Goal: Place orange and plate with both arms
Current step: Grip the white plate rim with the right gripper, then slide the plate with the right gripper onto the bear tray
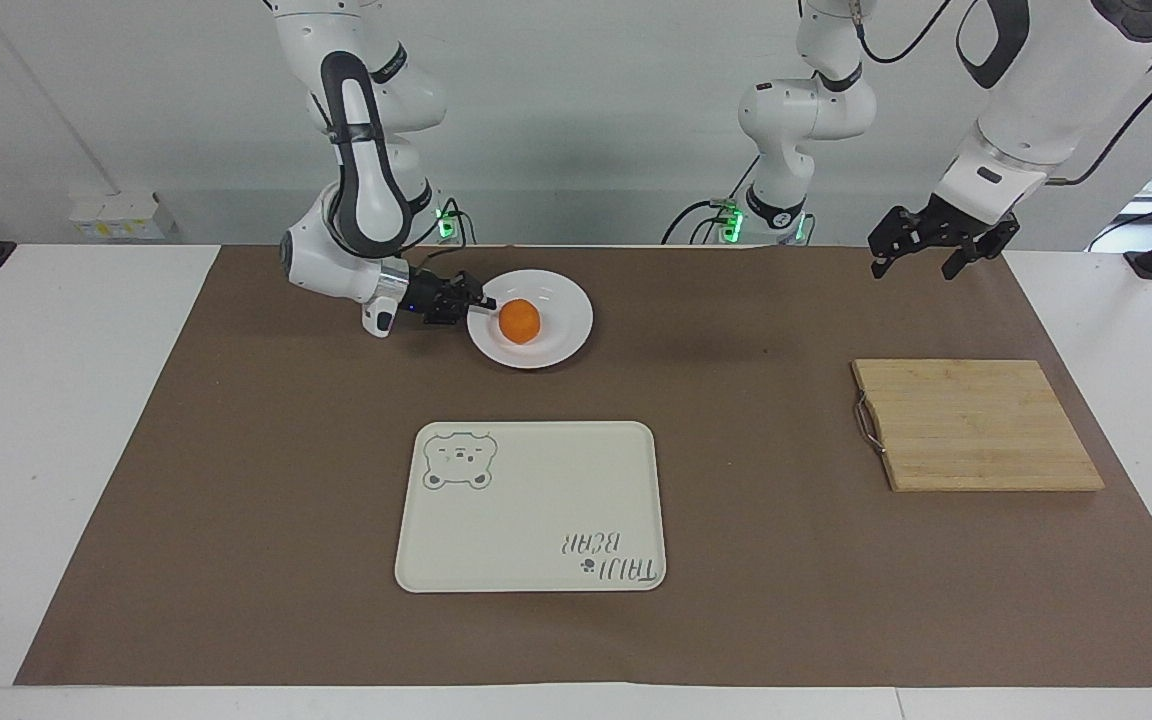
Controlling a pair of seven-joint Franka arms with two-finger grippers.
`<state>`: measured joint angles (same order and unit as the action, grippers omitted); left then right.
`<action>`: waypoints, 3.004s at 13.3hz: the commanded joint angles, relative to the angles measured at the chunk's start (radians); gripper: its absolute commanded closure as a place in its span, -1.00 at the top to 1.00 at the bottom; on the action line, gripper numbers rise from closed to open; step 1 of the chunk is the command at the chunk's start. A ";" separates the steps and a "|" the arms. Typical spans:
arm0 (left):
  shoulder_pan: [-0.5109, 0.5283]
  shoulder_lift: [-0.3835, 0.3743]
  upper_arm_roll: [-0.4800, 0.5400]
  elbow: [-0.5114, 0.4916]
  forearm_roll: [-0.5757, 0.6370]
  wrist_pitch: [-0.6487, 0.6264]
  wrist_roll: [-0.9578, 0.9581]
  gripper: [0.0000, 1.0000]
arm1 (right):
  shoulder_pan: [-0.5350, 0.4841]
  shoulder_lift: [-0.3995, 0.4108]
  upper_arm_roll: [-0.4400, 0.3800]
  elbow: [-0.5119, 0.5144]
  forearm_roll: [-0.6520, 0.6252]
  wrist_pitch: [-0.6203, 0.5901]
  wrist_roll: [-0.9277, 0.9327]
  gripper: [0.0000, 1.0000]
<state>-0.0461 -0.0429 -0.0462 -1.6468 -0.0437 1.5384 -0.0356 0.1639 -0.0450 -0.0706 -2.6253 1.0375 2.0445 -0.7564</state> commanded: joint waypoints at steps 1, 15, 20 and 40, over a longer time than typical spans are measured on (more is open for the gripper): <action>0.006 0.009 -0.004 0.021 0.019 -0.017 -0.004 1.00 | 0.012 -0.009 0.005 -0.001 0.030 0.013 0.019 -1.00; 0.006 0.009 -0.004 0.021 0.019 -0.017 -0.004 1.00 | 0.020 0.106 0.009 0.210 0.160 -0.030 0.129 -1.00; 0.006 0.009 -0.004 0.021 0.019 -0.017 -0.004 1.00 | 0.019 0.220 0.009 0.407 0.145 -0.020 0.238 -1.00; 0.006 0.009 -0.004 0.021 0.019 -0.017 -0.004 1.00 | 0.002 0.490 0.005 0.763 0.016 0.052 0.417 -1.00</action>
<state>-0.0461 -0.0429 -0.0462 -1.6468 -0.0437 1.5384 -0.0356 0.1654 0.4501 -0.0737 -1.8416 1.0688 2.0716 -0.3453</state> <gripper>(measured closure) 0.000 0.956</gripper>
